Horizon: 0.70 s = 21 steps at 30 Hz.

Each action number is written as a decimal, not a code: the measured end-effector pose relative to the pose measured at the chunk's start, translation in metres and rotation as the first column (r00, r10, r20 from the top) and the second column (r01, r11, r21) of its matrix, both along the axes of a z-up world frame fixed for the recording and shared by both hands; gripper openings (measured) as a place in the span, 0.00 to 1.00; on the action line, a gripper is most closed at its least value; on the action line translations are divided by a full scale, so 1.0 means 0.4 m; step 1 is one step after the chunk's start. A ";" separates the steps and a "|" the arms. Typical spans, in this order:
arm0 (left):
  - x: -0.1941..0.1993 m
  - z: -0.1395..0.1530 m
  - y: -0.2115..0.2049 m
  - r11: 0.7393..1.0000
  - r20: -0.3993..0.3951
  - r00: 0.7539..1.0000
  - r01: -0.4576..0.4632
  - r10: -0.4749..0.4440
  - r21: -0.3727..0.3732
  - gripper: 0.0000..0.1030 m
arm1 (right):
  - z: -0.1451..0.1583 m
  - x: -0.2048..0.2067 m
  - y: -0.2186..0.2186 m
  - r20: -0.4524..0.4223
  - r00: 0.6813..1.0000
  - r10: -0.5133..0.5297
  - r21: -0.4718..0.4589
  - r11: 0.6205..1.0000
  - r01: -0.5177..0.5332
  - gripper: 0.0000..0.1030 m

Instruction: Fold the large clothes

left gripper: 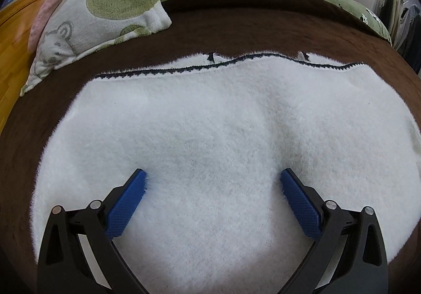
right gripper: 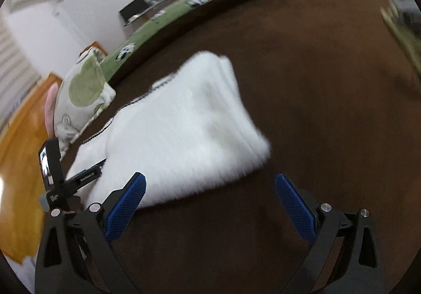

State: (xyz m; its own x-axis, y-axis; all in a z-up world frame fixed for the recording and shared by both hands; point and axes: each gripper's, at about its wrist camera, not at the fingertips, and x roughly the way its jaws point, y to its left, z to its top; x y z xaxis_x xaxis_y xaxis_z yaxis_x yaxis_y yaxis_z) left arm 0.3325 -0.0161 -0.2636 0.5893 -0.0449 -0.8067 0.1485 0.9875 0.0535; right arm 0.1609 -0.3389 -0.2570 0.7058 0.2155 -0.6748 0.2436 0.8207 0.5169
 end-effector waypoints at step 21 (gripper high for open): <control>-0.006 -0.003 0.001 1.000 0.013 1.000 0.002 -0.002 0.002 0.95 | -0.097 0.226 -0.011 0.076 0.995 -0.072 0.339 0.940 0.042 0.30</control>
